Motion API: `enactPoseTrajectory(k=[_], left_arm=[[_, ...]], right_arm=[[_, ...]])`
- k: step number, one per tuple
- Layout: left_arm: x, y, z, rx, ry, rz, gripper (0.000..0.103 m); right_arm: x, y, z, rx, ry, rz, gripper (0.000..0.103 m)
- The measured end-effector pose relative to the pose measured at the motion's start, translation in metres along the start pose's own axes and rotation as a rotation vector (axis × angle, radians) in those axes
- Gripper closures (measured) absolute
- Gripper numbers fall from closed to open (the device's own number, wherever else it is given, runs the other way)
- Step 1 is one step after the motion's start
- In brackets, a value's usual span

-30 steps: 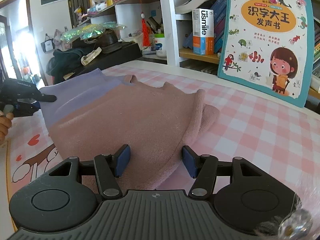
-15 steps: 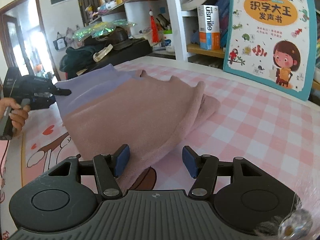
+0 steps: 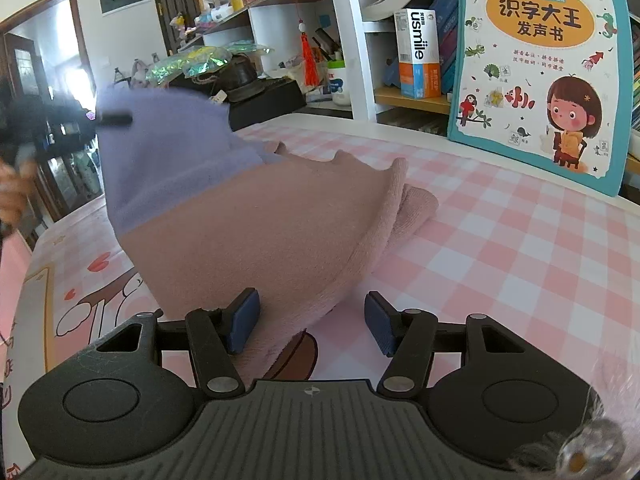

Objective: Fold clothes
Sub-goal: 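Lay the lavender edge over the pink half and open the left gripper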

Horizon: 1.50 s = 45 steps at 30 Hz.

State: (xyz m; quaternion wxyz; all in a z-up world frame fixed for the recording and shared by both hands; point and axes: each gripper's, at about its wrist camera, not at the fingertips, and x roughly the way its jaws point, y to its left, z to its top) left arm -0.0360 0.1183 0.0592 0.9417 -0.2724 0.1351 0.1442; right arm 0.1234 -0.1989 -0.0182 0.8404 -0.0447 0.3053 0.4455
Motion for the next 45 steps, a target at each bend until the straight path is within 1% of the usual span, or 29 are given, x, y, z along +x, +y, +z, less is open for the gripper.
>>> enactPoseTrajectory(k=[3,4,6,7,8,9,10,11,12,13,14,19,21,23,24,27,29,30,31,33,34,36,37,39,40,43,45], left_arm=[[0.001,-0.049,-0.006,0.159,-0.027,-0.079,0.096],[0.003,-0.067,-0.014,0.231,-0.022,-0.103,0.095],[0.006,-0.106,-0.038,0.408,0.007,-0.146,0.095],[0.008,-0.125,-0.054,0.505,0.039,-0.165,0.094],[0.013,-0.139,-0.073,0.591,0.096,-0.182,0.094],[0.020,-0.150,-0.090,0.657,0.158,-0.198,0.094],[0.028,-0.157,-0.105,0.698,0.226,-0.212,0.093],[0.037,-0.161,-0.118,0.712,0.301,-0.224,0.091],[0.045,-0.163,-0.128,0.721,0.348,-0.225,0.090],[0.050,-0.162,-0.136,0.724,0.366,-0.216,0.090],[0.053,-0.161,-0.139,0.720,0.375,-0.211,0.090],[0.054,-0.155,-0.129,0.654,0.390,-0.232,0.083],[0.048,-0.155,-0.128,0.649,0.393,-0.261,0.070],[0.040,-0.155,-0.126,0.651,0.389,-0.297,0.048],[0.036,-0.154,-0.123,0.660,0.379,-0.311,0.045],[0.020,-0.149,-0.114,0.698,0.348,-0.334,0.044],[0.011,-0.142,-0.102,0.700,0.309,-0.327,0.042],[0.008,-0.138,-0.095,0.692,0.283,-0.319,0.040],[0.006,-0.135,-0.089,0.678,0.253,-0.309,0.036],[0.007,-0.127,-0.079,0.654,0.200,-0.283,0.035],[0.011,-0.125,-0.076,0.652,0.191,-0.257,0.035],[0.021,-0.120,-0.079,0.663,0.196,-0.217,0.037],[0.026,-0.119,-0.082,0.672,0.209,-0.209,0.039],[0.032,-0.119,-0.092,0.709,0.245,-0.217,0.042],[0.033,-0.119,-0.099,0.743,0.259,-0.217,0.046],[0.030,-0.119,-0.116,0.860,0.251,-0.207,0.046],[0.028,-0.117,-0.119,0.886,0.244,-0.208,0.046]], right_arm=[[0.000,0.002,-0.001,-0.010,-0.001,0.000,0.047],[0.000,0.004,-0.001,-0.017,0.001,0.001,0.047],[0.000,0.006,-0.001,-0.031,0.005,-0.001,0.047],[0.000,0.007,-0.001,-0.037,0.006,-0.001,0.047],[0.000,0.008,-0.001,-0.038,0.007,-0.001,0.047],[0.000,0.008,-0.001,-0.039,0.008,0.000,0.047],[0.000,0.008,-0.001,-0.040,0.009,0.002,0.047],[0.000,0.008,-0.001,-0.041,0.009,0.003,0.047],[0.000,0.007,0.000,-0.046,0.011,0.005,0.047],[-0.001,0.008,0.000,-0.050,0.012,0.004,0.047],[-0.001,0.008,-0.001,-0.051,0.013,0.003,0.047],[-0.001,0.008,-0.001,-0.048,0.012,0.006,0.047],[-0.003,0.007,0.000,-0.038,0.014,0.012,0.046],[-0.006,0.003,0.002,-0.024,0.035,0.018,0.041],[-0.010,-0.001,0.002,-0.003,0.043,0.024,0.041],[-0.026,-0.018,0.004,0.053,0.036,0.049,0.040],[-0.039,-0.030,0.004,0.078,0.017,0.078,0.040],[-0.045,-0.037,0.005,0.094,0.003,0.108,0.040],[-0.051,-0.043,0.005,0.111,-0.012,0.137,0.039],[-0.058,-0.053,0.005,0.173,-0.052,0.214,0.037],[-0.059,-0.057,0.005,0.208,-0.063,0.250,0.036],[-0.058,-0.057,0.007,0.239,-0.068,0.299,0.036],[-0.057,-0.056,0.007,0.249,-0.071,0.318,0.036],[-0.050,-0.051,0.008,0.280,-0.058,0.345,0.036],[-0.045,-0.048,0.007,0.295,-0.046,0.349,0.036],[-0.031,-0.035,0.006,0.331,-0.020,0.342,0.039],[-0.024,-0.028,0.006,0.349,-0.021,0.327,0.039]])
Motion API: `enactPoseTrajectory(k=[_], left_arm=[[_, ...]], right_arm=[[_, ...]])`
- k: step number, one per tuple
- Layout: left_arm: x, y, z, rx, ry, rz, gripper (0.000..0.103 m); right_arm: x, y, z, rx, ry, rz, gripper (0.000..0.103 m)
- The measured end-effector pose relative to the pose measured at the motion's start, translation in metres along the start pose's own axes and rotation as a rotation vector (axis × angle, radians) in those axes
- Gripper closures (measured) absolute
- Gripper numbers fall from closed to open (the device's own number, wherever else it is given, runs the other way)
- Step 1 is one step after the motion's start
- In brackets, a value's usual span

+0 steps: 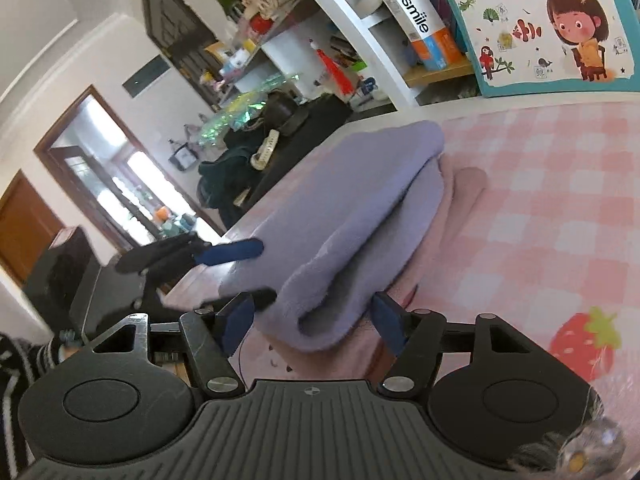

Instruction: Fold clothes

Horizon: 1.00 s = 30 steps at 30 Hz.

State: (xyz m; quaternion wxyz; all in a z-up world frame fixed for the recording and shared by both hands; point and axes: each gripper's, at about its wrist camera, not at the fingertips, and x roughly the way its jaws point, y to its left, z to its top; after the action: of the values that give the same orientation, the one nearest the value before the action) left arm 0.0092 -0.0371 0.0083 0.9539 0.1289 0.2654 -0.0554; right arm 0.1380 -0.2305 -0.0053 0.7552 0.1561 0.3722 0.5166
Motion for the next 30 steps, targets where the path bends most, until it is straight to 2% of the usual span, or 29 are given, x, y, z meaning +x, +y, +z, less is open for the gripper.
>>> enactPoseTrajectory(k=[5,12,13,14,15,17,19,23,25,28,30], left_arm=[[-0.001,0.007,-0.002,-0.038,-0.007,-0.023,0.046],[-0.001,0.004,-0.005,-0.030,-0.019,-0.014,0.046],[-0.001,0.004,-0.005,-0.026,-0.017,-0.014,0.046],[-0.001,0.004,-0.004,-0.023,-0.014,-0.014,0.046],[-0.001,0.004,-0.004,-0.022,-0.012,-0.016,0.046],[-0.001,0.005,-0.003,-0.023,-0.007,-0.020,0.044],[-0.002,0.006,-0.001,-0.025,-0.004,-0.020,0.043],[-0.006,0.007,0.004,-0.024,0.000,-0.023,0.042],[-0.004,0.006,0.004,-0.008,0.027,-0.024,0.042],[-0.002,-0.002,0.001,0.065,0.031,-0.014,0.041],[-0.003,-0.003,0.000,0.083,0.028,-0.011,0.040]], right_arm=[[0.002,-0.007,0.004,0.153,-0.063,0.054,0.040],[0.025,-0.033,0.012,0.336,-0.074,0.032,0.040],[0.027,-0.034,0.014,0.339,-0.082,0.023,0.042],[0.029,-0.033,0.016,0.331,-0.091,0.005,0.048],[0.031,-0.033,0.018,0.319,-0.099,-0.012,0.054],[0.035,-0.027,0.018,0.258,-0.088,-0.045,0.085],[0.034,-0.014,0.016,0.148,-0.102,-0.070,0.088],[0.018,0.043,0.003,-0.240,-0.153,-0.122,0.089],[0.022,0.046,-0.002,-0.263,-0.124,-0.172,0.089],[0.035,0.014,-0.003,-0.073,-0.027,-0.205,0.086],[0.031,-0.006,0.000,0.067,-0.034,-0.134,0.084]])
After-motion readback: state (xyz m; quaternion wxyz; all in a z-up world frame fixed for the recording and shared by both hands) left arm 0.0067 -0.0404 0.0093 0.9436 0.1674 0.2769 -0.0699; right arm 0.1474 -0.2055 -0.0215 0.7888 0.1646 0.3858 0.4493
